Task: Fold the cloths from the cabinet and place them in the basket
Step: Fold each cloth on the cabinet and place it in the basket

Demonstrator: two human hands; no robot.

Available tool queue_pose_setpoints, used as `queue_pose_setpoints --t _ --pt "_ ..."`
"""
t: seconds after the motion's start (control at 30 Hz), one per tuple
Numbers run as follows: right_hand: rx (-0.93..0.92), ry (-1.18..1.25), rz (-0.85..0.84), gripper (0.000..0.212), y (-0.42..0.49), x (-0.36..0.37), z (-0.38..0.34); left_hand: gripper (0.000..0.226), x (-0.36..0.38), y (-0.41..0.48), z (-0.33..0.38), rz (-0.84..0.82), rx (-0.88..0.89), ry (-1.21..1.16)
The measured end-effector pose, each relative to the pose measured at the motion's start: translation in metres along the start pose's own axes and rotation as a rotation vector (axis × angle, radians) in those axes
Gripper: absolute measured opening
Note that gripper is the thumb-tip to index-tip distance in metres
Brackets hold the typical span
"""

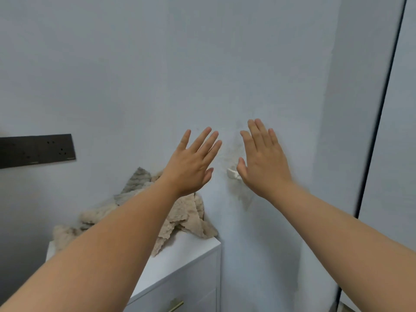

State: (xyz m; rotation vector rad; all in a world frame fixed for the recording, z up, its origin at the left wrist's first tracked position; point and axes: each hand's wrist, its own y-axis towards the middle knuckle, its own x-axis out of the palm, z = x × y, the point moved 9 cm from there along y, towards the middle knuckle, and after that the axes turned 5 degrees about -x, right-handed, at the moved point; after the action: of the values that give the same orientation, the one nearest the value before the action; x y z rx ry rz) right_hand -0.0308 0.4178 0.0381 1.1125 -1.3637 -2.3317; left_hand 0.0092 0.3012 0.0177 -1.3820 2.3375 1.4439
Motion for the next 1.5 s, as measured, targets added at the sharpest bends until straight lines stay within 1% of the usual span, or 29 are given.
queue_pose_setpoints --t 0.07,0.13,0.23,0.33,0.4,0.5,0.6,0.73,0.83,0.9,0.97,1.03,1.07,1.13,1.17,1.23,1.3,1.37,1.5 --pt "0.003 -0.021 -0.037 0.056 0.001 0.021 -0.01 0.065 0.016 -0.01 -0.012 -0.048 -0.028 0.014" --pt "0.006 -0.034 -0.09 0.059 0.001 0.042 -0.022 0.065 0.034 -0.023 -0.022 -0.104 -0.044 0.001" --pt "0.004 -0.015 -0.194 0.061 0.0 0.083 -0.053 0.066 0.075 -0.052 -0.043 -0.245 -0.068 -0.041" --pt "0.003 0.004 -0.295 0.061 -0.005 0.116 -0.081 0.065 0.107 -0.079 -0.062 -0.322 -0.105 -0.051" --pt "-0.005 0.038 -0.373 0.061 -0.008 0.143 -0.103 0.066 0.134 -0.098 -0.075 -0.411 -0.143 -0.066" --pt "0.014 0.152 -0.492 0.061 -0.016 0.177 -0.131 0.066 0.169 -0.123 -0.084 -0.538 -0.222 -0.172" --pt "0.029 0.294 -0.562 0.058 -0.02 0.205 -0.159 0.067 0.202 -0.145 -0.088 -0.616 -0.284 -0.329" --pt "0.097 0.54 -0.624 0.055 -0.017 0.228 -0.195 0.083 0.244 -0.176 -0.094 -0.768 -0.329 -0.476" --pt "0.102 0.621 -0.655 0.049 -0.015 0.241 -0.217 0.092 0.261 -0.19 -0.095 -0.84 -0.319 -0.578" --pt "0.118 0.665 -0.678 0.05 -0.015 0.251 -0.232 0.092 0.268 -0.197 -0.099 -0.825 -0.313 -0.644" --pt "0.148 0.699 -0.724 0.053 -0.017 0.262 -0.244 0.084 0.272 -0.199 -0.105 -0.759 -0.366 -0.769" --pt "0.188 0.69 -0.759 0.053 -0.019 0.274 -0.253 0.065 0.273 -0.199 -0.115 -0.662 -0.456 -0.911" --pt "0.204 0.666 -0.757 0.049 -0.019 0.278 -0.254 0.053 0.273 -0.199 -0.121 -0.608 -0.509 -0.966" --pt "0.251 0.635 -0.707 0.033 -0.012 0.28 -0.254 0.024 0.271 -0.201 -0.133 -0.5 -0.628 -1.074" --pt "0.292 0.64 -0.669 0.022 -0.007 0.281 -0.253 0.013 0.27 -0.203 -0.14 -0.451 -0.687 -1.129" --pt "0.385 0.667 -0.614 0.006 0.001 0.28 -0.252 0.014 0.267 -0.209 -0.151 -0.371 -0.786 -1.197" --pt "0.456 0.669 -0.583 0.009 0.004 0.278 -0.251 0.012 0.266 -0.214 -0.159 -0.336 -0.839 -1.231" --pt "0.486 0.662 -0.577 0.014 0.006 0.275 -0.252 0.01 0.263 -0.216 -0.165 -0.322 -0.855 -1.227" --pt "0.51 0.656 -0.537 0.009 0.009 0.26 -0.247 0.008 0.253 -0.207 -0.176 -0.291 -0.887 -1.253"
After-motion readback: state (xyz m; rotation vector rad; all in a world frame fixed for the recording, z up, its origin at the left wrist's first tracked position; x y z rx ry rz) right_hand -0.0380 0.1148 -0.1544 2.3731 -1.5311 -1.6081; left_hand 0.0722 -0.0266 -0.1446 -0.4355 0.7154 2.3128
